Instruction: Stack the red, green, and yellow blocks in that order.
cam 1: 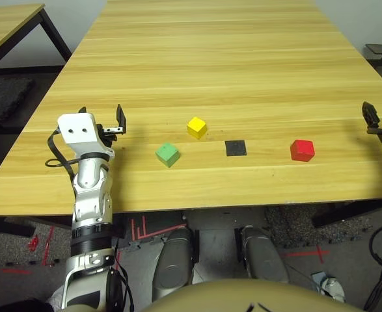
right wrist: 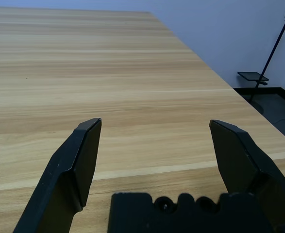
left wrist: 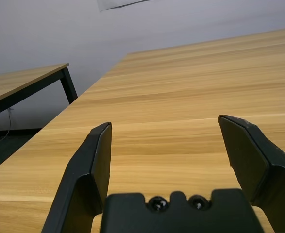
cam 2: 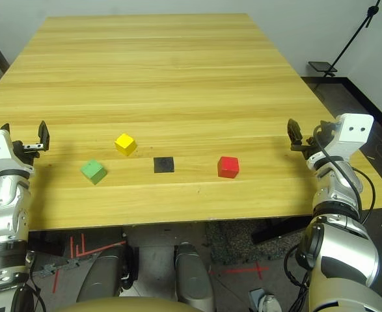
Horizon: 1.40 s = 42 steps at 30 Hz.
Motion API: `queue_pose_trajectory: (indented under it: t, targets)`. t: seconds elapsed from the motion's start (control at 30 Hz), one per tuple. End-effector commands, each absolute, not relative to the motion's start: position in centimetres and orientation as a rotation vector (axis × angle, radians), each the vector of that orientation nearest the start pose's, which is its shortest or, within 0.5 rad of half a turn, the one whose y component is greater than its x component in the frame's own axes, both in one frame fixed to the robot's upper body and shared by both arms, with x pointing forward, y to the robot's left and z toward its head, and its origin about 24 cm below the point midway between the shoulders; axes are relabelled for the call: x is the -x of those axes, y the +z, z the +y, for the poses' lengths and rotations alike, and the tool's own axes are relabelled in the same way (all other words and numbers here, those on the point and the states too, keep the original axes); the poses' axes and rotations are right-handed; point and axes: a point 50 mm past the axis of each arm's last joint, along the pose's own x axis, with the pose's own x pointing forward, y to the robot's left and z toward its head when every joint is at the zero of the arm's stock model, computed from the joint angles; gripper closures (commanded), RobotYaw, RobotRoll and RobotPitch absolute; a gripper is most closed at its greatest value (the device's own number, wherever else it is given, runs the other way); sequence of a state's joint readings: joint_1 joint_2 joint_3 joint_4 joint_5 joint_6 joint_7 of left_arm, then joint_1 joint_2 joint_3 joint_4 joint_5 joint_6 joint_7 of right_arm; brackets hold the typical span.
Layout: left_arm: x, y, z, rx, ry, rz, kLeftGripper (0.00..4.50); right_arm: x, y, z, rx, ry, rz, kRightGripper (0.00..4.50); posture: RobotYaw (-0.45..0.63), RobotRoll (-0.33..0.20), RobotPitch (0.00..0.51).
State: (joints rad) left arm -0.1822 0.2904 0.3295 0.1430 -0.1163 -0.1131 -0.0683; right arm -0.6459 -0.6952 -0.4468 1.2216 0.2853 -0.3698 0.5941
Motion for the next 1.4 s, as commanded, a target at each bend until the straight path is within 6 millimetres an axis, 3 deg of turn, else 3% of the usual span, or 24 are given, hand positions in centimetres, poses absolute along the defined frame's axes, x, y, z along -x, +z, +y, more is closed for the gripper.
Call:
queue_pose_trajectory:
  t: [0.03, 0.13, 0.23, 0.4, 0.5, 0.6, 0.83, 1.4]
  targets:
    - [-27.8, 8.7, 27.1, -0.154, 0.218, -0.17, 0.03, -29.7, 9.6, -38.1, 0.026, -0.12, -0.048, 0.0, 0.05, -0.096, 0.077]
    - [-27.7, 8.6, 26.6, -0.145, 0.193, -0.161, 0.03, -29.7, 10.1, -38.2, 0.038, -0.09, -0.053, 0.0, 0.04, -0.091, 0.08]
    - [-28.1, 10.9, 25.3, -0.114, 0.067, -0.198, 0.03, -30.7, 11.6, -37.5, 0.041, 0.031, -0.063, 0.0, 0.04, -0.085, 0.091]
    - [-29.0, 14.4, 22.8, -0.051, -0.273, -0.174, 0.03, -32.0, 13.9, -33.8, 0.051, 0.422, -0.018, 0.0, 0.04, -0.097, 0.097]
    - [-29.1, 16.4, 21.6, -0.114, -0.509, -0.15, 0.03, -30.6, 14.0, -30.7, 0.138, 0.744, 0.122, 0.0, 0.06, -0.116, 0.092]
    - [-29.1, 17.4, 20.7, -0.14, -0.665, -0.117, 0.03, -29.1, 14.1, -29.3, 0.224, 0.917, 0.27, 0.0, 0.07, -0.119, 0.087]
    - [-28.9, 16.6, 19.1, -0.246, -0.929, 0.007, 0.03, -28.7, 14.5, -29.3, 0.43, 1.116, 0.46, 0.0, 0.09, -0.127, 0.079]
    - [-27.7, 14.9, 17.5, -0.345, -1.136, 0.154, 0.03, -30.9, 11.5, -28.5, 0.56, 1.218, 0.57, 0.0, 0.18, -0.129, 0.08]
